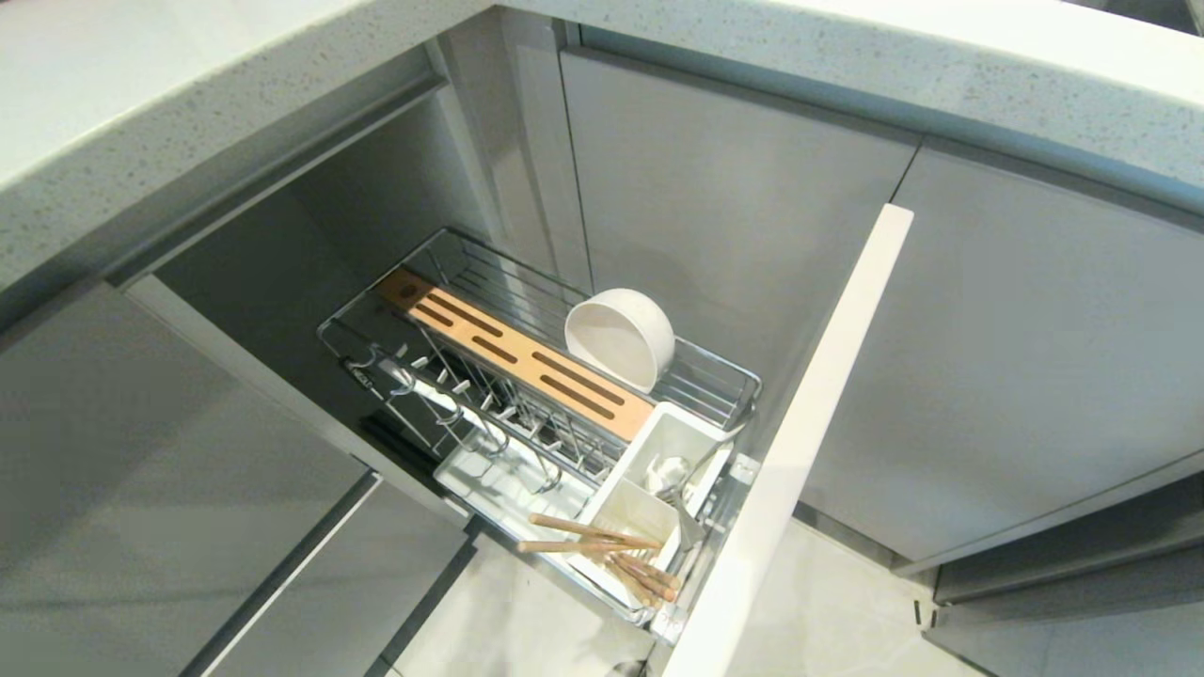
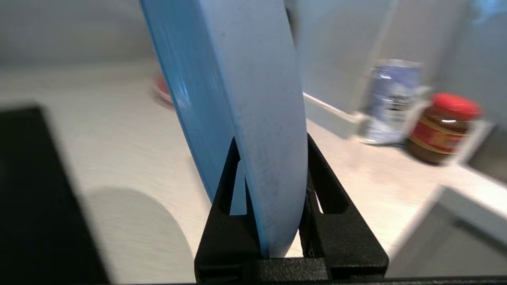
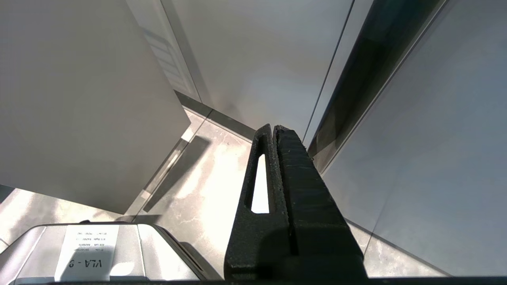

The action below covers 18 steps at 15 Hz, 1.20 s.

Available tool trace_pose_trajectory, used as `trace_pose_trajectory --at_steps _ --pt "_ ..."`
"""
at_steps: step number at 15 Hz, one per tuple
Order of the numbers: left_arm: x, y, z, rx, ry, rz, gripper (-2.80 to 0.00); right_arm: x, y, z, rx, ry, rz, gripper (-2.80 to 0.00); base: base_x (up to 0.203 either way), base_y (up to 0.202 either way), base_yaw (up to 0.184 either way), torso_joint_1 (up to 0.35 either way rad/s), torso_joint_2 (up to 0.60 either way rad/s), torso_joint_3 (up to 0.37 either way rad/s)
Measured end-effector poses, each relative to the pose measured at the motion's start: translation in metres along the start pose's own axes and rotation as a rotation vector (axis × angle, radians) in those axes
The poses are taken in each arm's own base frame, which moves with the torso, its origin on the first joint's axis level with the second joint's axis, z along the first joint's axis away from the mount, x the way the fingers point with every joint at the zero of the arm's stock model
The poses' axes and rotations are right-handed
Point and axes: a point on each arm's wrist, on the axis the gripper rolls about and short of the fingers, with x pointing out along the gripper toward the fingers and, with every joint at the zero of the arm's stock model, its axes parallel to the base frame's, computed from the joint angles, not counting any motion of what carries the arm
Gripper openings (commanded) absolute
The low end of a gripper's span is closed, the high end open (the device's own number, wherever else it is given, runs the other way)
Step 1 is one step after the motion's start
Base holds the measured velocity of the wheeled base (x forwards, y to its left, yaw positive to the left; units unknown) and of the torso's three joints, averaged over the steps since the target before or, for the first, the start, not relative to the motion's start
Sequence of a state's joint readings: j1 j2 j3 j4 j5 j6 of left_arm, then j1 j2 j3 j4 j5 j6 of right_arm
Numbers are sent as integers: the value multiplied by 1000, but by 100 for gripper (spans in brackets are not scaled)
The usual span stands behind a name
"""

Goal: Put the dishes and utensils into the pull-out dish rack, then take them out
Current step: Take the plate out of the cupboard

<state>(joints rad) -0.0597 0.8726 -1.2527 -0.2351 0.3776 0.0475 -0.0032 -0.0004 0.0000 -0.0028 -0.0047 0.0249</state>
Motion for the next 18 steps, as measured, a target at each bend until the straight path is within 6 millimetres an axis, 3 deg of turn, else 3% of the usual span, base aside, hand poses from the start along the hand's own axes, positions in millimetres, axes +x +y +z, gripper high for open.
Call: trace_pose_trajectory --at_steps 4,7,14,18 --pt "4 2 6 303 1 117 -280 0 0 0 0 0 0 -280 0 0 0 0 0 0" --pt "8 3 4 446 104 163 -280 0 0 0 0 0 0 -280 0 0 0 0 0 0" --pt "24 3 -10 621 511 137 -280 0 0 0 0 0 0 -280 0 0 0 0 0 0" --pt "51 -1 -19 674 572 172 -280 0 0 0 0 0 0 -280 0 0 0 0 0 0"
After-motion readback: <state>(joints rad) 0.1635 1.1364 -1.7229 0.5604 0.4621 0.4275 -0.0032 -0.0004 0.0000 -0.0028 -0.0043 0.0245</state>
